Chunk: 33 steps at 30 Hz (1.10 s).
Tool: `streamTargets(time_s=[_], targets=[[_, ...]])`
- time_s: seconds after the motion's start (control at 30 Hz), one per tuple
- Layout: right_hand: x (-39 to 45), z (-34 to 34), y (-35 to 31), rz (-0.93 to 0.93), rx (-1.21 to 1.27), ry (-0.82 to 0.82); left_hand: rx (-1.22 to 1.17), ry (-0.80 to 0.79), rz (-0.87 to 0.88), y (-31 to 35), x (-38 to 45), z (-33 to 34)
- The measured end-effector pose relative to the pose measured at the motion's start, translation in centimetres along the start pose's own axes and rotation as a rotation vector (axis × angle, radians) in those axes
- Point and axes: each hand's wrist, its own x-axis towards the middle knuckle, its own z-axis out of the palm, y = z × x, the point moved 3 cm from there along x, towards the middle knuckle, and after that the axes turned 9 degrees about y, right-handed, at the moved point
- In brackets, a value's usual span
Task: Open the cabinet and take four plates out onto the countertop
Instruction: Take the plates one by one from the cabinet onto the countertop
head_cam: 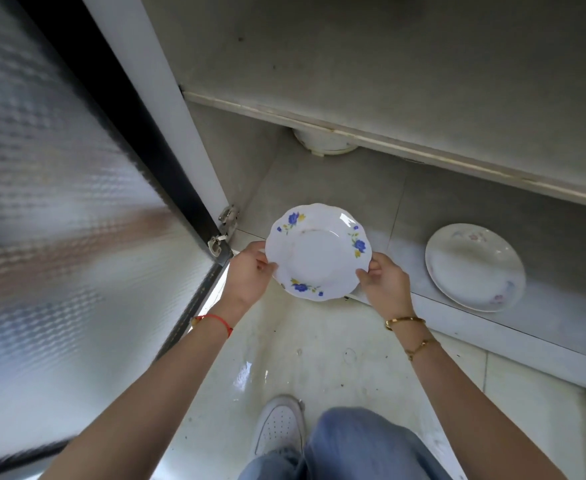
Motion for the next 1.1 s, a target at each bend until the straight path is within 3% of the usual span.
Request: streamTargets(time_s=[0.27, 0.67, 0.9, 1.1], targets=[[-6.8, -6.9, -7.1, -0.019, -0.012, -0.012, -0.009, -0.011, -0.046, 5.6, -6.8, -8.1], [-20.4, -26.3, -24.6, 0.078, 0.004, -0.065, -0.074, 0.014, -0.266, 23.1, -21.5, -28.2], [-29.3, -40.1, -36.3, 0.085, -0.013, -0.093, -0.047, 0.020, -0.252, 35.9, -30.0, -40.3], [-33.2, -48.0, -42.7, 0.072, 0.029, -0.039, -0.089, 0.015, -0.203, 43.1, -34.1, -46.4]])
